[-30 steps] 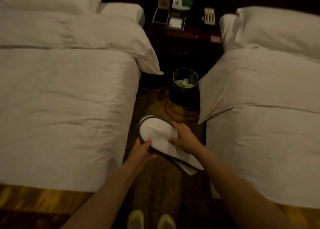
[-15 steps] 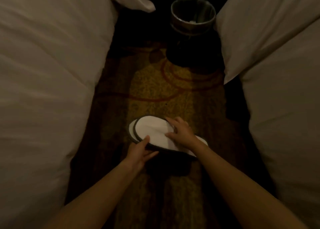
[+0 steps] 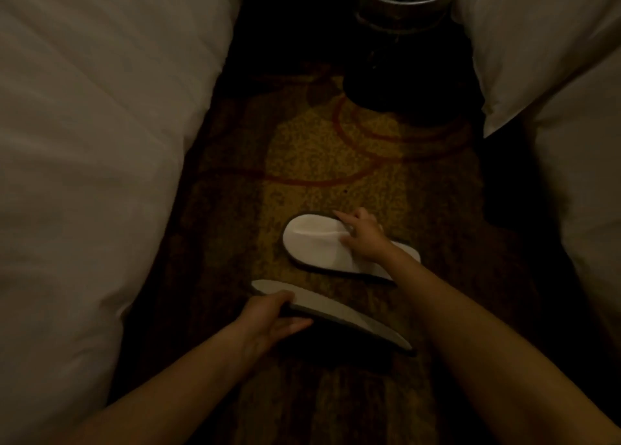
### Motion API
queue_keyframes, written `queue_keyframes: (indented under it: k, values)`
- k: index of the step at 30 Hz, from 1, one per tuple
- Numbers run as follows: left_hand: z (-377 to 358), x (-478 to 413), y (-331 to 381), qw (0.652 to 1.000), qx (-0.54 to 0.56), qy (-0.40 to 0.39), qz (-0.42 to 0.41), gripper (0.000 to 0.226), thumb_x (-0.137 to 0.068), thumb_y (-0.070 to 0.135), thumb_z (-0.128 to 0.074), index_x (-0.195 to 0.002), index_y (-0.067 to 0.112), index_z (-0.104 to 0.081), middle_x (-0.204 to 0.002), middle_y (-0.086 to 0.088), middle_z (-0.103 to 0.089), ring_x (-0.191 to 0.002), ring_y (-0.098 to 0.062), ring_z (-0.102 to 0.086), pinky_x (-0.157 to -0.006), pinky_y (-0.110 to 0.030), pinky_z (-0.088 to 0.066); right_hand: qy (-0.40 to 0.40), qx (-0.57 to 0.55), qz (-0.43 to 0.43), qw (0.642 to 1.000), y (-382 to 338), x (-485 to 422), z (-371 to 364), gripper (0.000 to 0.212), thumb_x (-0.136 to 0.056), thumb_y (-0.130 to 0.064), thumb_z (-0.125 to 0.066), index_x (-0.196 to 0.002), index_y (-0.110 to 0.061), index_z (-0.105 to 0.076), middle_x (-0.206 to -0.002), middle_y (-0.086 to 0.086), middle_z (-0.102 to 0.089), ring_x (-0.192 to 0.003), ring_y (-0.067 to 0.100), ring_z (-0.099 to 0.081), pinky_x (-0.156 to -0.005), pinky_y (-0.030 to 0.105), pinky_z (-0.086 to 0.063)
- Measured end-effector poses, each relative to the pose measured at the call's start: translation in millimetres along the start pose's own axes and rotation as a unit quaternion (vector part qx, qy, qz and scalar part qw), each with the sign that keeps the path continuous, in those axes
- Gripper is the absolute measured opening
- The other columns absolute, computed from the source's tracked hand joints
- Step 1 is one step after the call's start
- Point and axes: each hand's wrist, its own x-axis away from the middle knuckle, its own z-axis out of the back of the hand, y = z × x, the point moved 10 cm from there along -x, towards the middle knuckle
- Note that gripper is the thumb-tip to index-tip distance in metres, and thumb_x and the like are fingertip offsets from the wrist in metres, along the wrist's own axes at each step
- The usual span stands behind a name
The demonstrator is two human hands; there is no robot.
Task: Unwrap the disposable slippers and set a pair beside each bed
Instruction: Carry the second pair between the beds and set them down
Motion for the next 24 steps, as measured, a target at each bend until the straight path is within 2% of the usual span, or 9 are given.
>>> queue_keyframes:
  k: [3,5,10,11,13,15,18,20,24]
  values:
    - [-3,1,5,1.000,-0.015,0.010,-0.010,0.047,-0.092,-0.002,-0.046,-0.136,0.002,-0.032,-0.097,-0.021,-0.051,-0.070,-0.034,-0.057,-0.040,-0.033,-0.054,-0.008,0.064,-0.002,0.998,7,-7,-16,0.061,-0.092,-0.026,-0.049,-0.146,-0.027,-0.022,-0.143,0.014,-0.031,-0.128,0.034,-0.030,-0.107,0.040,-0.026]
    - [-8,1,4,1.000,-0.027,0.008,-0.007,0.048,-0.093,-0.002,-0.045,-0.138,0.003,-0.030,-0.107,-0.023,-0.048,-0.070,-0.034,-0.057,-0.055,-0.035,-0.058,-0.005,0.083,0.004,0.997,10,1,-18,0.067,-0.091,-0.029,-0.052,-0.148,-0.021,-0.017,-0.153,0.011,-0.021,-0.137,0.033,-0.021,-0.114,0.040,-0.019]
    - [-19,-1,-1,0.999,-0.047,0.006,0.016,0.043,-0.094,-0.002,-0.042,-0.135,0.001,-0.032,-0.103,-0.023,-0.048,-0.119,-0.044,-0.052,-0.086,-0.045,-0.048,-0.036,-0.087,0.067,0.993,-24,65,-10,0.056,-0.091,-0.044,-0.050,-0.139,-0.018,-0.040,-0.147,0.008,-0.038,-0.136,0.025,-0.032,-0.111,0.034,-0.024]
    - [-22,-2,-1,0.998,-0.057,0.008,0.015,0.041,-0.094,-0.002,-0.041,-0.134,0.000,-0.034,-0.102,-0.023,-0.050,-0.121,-0.043,-0.051,-0.085,-0.043,-0.050,-0.062,-0.090,0.088,0.990,-33,85,-11,0.057,-0.087,-0.053,-0.050,-0.135,-0.022,-0.045,-0.142,0.005,-0.045,-0.131,0.022,-0.037,-0.108,0.034,-0.029]
    - [-28,-6,0,0.997,-0.074,0.012,0.017,0.038,-0.095,0.000,-0.040,-0.133,-0.001,-0.036,-0.104,-0.025,-0.053,-0.120,-0.041,-0.052,-0.056,-0.029,-0.058,-0.122,-0.043,0.113,0.985,-41,122,-17,0.062,-0.076,-0.068,-0.050,-0.127,-0.033,-0.048,-0.129,-0.001,-0.051,-0.119,0.017,-0.042,-0.099,0.034,-0.037]
    - [-34,-10,-3,0.997,-0.070,0.005,0.034,0.035,-0.095,0.002,-0.042,-0.130,-0.003,-0.040,-0.108,-0.027,-0.054,-0.111,-0.040,-0.057,-0.041,-0.029,-0.055,-0.160,0.009,0.110,0.981,-35,143,-23,0.055,-0.077,-0.059,-0.057,-0.126,-0.035,-0.047,-0.124,-0.003,-0.050,-0.114,0.015,-0.044,-0.095,0.034,-0.043]
    - [-47,-8,-9,0.996,-0.057,-0.028,0.057,0.034,-0.095,0.015,-0.048,-0.126,0.002,-0.045,-0.112,-0.025,-0.057,-0.100,-0.038,-0.061,-0.065,-0.036,-0.059,-0.113,0.031,0.042,0.992,-12,144,-13,0.033,-0.087,-0.027,-0.056,-0.119,-0.021,-0.057,-0.121,0.006,-0.061,-0.109,0.024,-0.058,-0.088,0.039,-0.050]
    - [-42,-11,-5,0.992,-0.120,-0.018,0.045,0.044,-0.092,0.033,-0.054,-0.129,0.011,-0.044,-0.098,-0.023,-0.059,-0.087,-0.035,-0.063,-0.065,-0.042,-0.059,-0.124,0.026,0.032,0.991,-1,142,-14,0.033,-0.088,-0.022,-0.055,-0.121,-0.014,-0.058,-0.122,0.011,-0.062,-0.109,0.027,-0.058,-0.088,0.037,-0.049]
    - [-16,-19,6,0.968,-0.247,0.043,-0.019,0.053,-0.090,0.045,-0.053,-0.134,0.018,-0.041,-0.127,-0.015,-0.046,-0.112,-0.035,-0.053,-0.060,-0.039,-0.053,-0.217,-0.076,0.012,0.973,13,149,-32,0.033,-0.088,-0.026,-0.060,-0.118,-0.012,-0.059,-0.119,0.008,-0.061,-0.106,0.022,-0.058,-0.085,0.030,-0.044]
